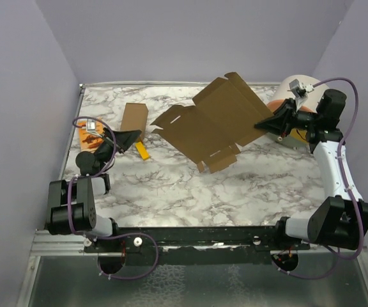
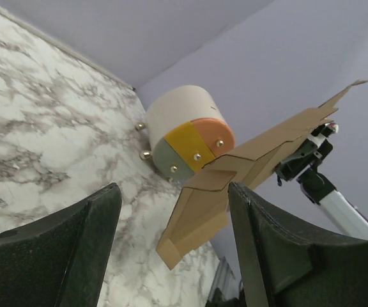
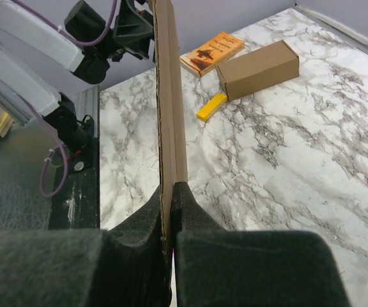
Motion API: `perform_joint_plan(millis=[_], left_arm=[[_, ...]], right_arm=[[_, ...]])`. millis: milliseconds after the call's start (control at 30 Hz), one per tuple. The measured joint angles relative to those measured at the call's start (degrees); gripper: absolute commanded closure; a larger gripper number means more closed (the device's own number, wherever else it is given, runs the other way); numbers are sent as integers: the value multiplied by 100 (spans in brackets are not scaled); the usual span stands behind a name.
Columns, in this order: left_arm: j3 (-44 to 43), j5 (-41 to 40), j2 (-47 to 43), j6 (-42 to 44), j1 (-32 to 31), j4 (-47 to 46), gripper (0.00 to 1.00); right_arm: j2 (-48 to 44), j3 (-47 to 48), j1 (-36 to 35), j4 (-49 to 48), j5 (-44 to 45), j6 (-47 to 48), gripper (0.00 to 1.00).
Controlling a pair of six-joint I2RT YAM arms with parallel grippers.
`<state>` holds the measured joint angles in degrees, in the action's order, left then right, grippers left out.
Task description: Fold the paper box
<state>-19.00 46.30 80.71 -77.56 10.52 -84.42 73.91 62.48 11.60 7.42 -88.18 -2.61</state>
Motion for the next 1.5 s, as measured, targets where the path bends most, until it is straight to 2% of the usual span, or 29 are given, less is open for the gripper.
perform_joint_plan(millis=[333, 533, 967, 1167, 1500], left_arm=[[-184, 201, 579, -398, -420, -297, 34], [-282, 229, 697, -402, -516, -302, 36], [-732, 210, 1047, -533, -629, -308, 48], [-885, 212, 1386, -549, -804, -308, 47], [-1025, 345, 1408, -492, -1069, -315, 46]], right_arm=[[-2, -74, 0, -671, -9, -726, 99], [-2, -74, 0, -715, -11, -815, 99], [-2, -74, 0, -713, -17, -807, 99], [-2, -74, 0, -699, -17, -763, 99], [-2, -74, -2, -699, -17, -758, 99]])
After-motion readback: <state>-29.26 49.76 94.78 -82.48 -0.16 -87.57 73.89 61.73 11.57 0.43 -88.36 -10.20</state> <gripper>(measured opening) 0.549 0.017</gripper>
